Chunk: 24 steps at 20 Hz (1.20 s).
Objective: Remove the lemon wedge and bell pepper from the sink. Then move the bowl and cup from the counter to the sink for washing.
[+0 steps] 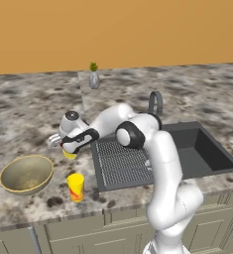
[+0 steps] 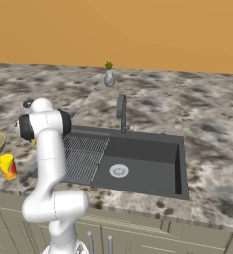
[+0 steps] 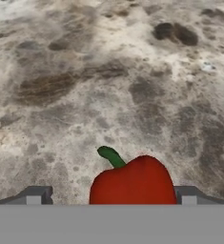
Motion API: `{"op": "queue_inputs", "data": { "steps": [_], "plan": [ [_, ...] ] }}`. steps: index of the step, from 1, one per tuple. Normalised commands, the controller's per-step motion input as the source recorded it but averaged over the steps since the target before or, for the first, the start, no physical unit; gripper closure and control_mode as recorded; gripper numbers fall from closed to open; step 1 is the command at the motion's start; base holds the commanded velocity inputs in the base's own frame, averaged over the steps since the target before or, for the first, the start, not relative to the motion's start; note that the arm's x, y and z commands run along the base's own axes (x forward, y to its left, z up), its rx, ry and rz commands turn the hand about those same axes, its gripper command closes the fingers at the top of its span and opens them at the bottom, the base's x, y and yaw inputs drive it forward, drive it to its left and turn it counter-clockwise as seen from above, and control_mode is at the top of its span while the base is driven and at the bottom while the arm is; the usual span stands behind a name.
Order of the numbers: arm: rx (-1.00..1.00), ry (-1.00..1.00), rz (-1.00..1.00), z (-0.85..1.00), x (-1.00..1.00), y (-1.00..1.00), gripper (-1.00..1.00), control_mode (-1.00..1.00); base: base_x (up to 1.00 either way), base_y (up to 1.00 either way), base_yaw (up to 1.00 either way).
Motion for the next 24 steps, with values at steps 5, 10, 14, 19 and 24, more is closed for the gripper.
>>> {"op": "queue_inputs", "data": {
  "steps": [5,10,14,19,24],
  "plan": [
    [0.00,0.00,-0.04,0.16,-0.20,-0.01,-1.00,-1.00,0.00,0.00,0.00],
    [0.00,0.00,-0.03,0.23,-0.23,-0.06,-1.00,-1.00,0.00,0.00,0.00],
    [0.00,0.00,-0.04,0.23,-0.27,-0.10,-1.00,-1.00,0.00,0.00,0.00],
    [0.00,0.00,-0.07,0.22,-0.28,-0.14,-1.00,-1.00,0.00,0.00,0.00],
    [0.00,0.00,-0.09,0.26,-0.28,-0.17,-1.00,-1.00,0.00,0.00,0.00]
  ]
}}
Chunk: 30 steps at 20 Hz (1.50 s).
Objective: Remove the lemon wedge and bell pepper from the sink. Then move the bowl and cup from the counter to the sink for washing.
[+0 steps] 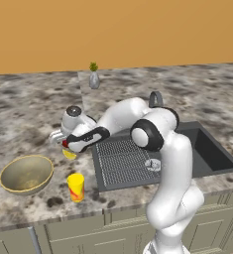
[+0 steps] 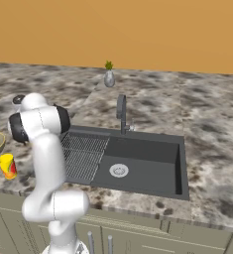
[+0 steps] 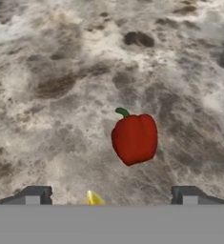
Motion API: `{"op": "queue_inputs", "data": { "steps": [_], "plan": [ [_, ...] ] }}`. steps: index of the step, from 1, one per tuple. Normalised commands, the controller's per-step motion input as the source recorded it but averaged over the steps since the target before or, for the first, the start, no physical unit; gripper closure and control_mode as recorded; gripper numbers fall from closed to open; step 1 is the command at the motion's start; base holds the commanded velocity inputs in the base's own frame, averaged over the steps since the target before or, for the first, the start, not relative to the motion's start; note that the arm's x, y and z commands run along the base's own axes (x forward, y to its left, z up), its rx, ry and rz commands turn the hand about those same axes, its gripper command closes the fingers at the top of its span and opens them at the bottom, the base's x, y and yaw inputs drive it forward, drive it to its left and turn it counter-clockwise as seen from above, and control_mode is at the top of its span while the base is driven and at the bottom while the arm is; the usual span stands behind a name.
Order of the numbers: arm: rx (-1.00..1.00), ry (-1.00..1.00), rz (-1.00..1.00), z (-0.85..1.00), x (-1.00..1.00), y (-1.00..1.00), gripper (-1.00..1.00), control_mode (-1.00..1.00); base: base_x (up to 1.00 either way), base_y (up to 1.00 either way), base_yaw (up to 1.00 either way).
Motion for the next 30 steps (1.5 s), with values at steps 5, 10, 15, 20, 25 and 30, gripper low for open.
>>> {"op": "queue_inputs", "data": {
  "steps": [5,10,15,20,25,30],
  "plan": [
    [0.00,0.00,-0.08,0.27,-0.28,-0.16,-1.00,-1.00,0.00,0.00,0.00],
    [0.01,0.00,-0.08,0.24,-0.26,-0.14,-1.00,-1.00,0.00,0.00,0.00],
    [0.00,0.00,-0.07,0.25,-0.24,-0.13,-1.00,-1.00,0.00,0.00,0.00],
    [0.02,0.01,-0.05,0.28,-0.24,-0.13,-1.00,-1.00,0.00,0.00,0.00],
    [0.05,0.06,-0.02,0.28,-0.25,-0.11,-1.00,-1.00,0.00,0.00,0.00],
    [0.08,0.09,-0.01,0.24,-0.27,-0.06,-1.00,-1.00,0.00,0.00,0.00]
  ]
}}
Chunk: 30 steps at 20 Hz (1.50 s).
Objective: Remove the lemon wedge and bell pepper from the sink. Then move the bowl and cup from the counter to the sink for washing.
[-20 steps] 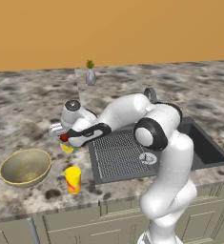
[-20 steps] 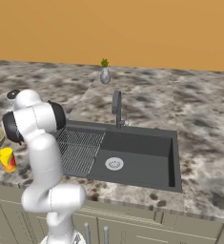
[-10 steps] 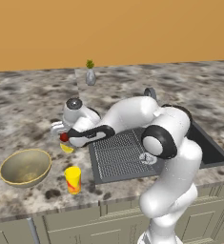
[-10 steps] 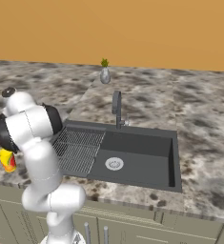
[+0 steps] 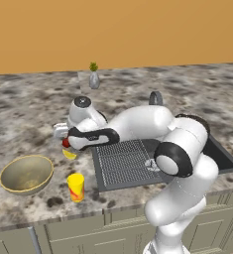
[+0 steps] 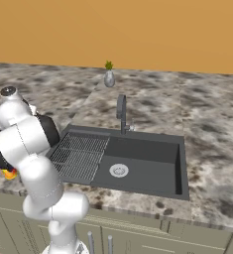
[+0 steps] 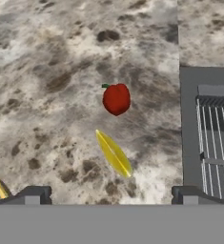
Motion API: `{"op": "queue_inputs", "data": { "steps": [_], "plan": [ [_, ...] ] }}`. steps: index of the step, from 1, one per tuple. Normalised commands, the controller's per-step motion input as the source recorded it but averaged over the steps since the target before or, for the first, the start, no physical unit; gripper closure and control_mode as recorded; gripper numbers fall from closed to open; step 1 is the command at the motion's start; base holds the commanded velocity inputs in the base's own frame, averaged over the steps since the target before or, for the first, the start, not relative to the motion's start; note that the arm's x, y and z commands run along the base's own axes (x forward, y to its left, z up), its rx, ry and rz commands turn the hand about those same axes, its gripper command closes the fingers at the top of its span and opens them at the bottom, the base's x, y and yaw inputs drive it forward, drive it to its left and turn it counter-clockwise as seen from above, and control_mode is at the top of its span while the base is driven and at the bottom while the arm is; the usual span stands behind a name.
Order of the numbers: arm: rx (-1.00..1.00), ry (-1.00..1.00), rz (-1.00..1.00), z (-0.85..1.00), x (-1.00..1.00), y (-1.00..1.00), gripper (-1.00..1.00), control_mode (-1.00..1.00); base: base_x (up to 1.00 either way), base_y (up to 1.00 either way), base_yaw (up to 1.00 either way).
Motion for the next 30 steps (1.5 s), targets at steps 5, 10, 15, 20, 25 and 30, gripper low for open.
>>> {"op": "queue_inputs", "data": {
  "steps": [5,10,15,20,25,30],
  "plan": [
    [0.02,0.08,-0.01,0.16,-0.27,-0.02,-1.00,-1.00,0.00,0.00,0.00],
    [0.00,0.09,-0.03,0.15,-0.28,-0.04,-1.00,-1.00,0.00,0.00,0.00],
    [0.00,0.01,-0.04,0.11,-0.28,-0.01,-1.00,-1.00,0.00,0.00,0.00],
    [0.02,0.00,0.00,0.09,-0.28,-0.01,-1.00,-1.00,0.00,0.00,0.00],
    [0.09,0.06,0.07,0.07,-0.20,0.01,-1.00,-1.00,0.00,0.00,0.00],
    [0.13,0.13,0.09,0.05,-0.16,0.07,-1.00,-1.00,0.00,0.00,0.00]
  ]
}}
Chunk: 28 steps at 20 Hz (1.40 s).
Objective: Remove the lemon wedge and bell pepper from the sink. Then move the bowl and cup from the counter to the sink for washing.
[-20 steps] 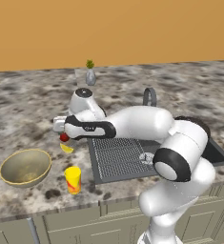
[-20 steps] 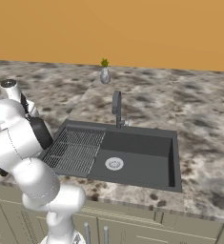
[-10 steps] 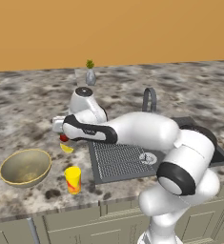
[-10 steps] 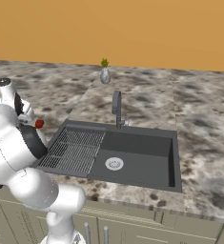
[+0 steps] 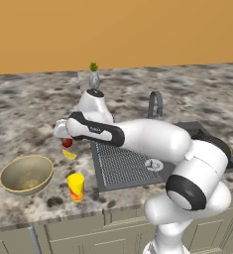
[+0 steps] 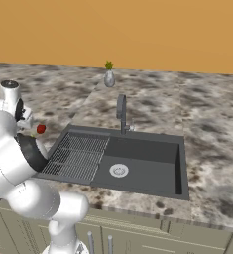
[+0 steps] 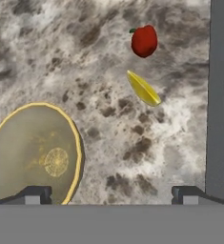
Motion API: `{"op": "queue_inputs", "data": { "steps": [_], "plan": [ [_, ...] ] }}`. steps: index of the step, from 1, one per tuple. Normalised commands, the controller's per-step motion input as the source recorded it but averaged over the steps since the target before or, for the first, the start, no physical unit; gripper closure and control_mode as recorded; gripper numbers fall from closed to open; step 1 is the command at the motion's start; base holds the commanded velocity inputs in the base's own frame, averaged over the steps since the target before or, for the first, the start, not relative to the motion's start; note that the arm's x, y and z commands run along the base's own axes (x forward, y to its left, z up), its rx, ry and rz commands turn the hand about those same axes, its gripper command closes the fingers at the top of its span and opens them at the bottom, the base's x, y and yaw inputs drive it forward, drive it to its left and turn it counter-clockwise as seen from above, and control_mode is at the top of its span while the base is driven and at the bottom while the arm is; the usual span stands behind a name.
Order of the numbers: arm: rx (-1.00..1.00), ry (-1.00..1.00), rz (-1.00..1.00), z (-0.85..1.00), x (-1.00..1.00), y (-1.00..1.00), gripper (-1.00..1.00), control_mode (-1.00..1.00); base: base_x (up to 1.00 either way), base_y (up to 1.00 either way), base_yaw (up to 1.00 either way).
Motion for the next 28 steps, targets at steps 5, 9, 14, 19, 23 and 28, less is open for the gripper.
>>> {"op": "queue_inputs", "data": {
  "steps": [5,9,14,19,23,28],
  "plan": [
    [0.09,0.09,0.15,0.00,-0.10,0.08,-1.00,-1.00,0.00,0.00,0.00],
    [0.00,0.02,0.19,0.02,-0.14,0.07,-1.00,-1.00,0.00,0.00,0.00],
    [0.00,0.00,0.16,0.01,-0.11,0.12,-1.00,-1.00,0.00,0.00,0.00],
    [0.00,0.00,0.09,0.00,-0.06,0.13,-1.00,-1.00,0.00,0.00,0.00],
    [0.00,0.00,0.03,0.00,-0.07,0.12,-1.00,-1.00,0.00,0.00,0.00],
    [0.00,0.00,0.00,0.00,-0.06,0.08,-1.00,-1.00,0.00,0.00,0.00]
  ]
}}
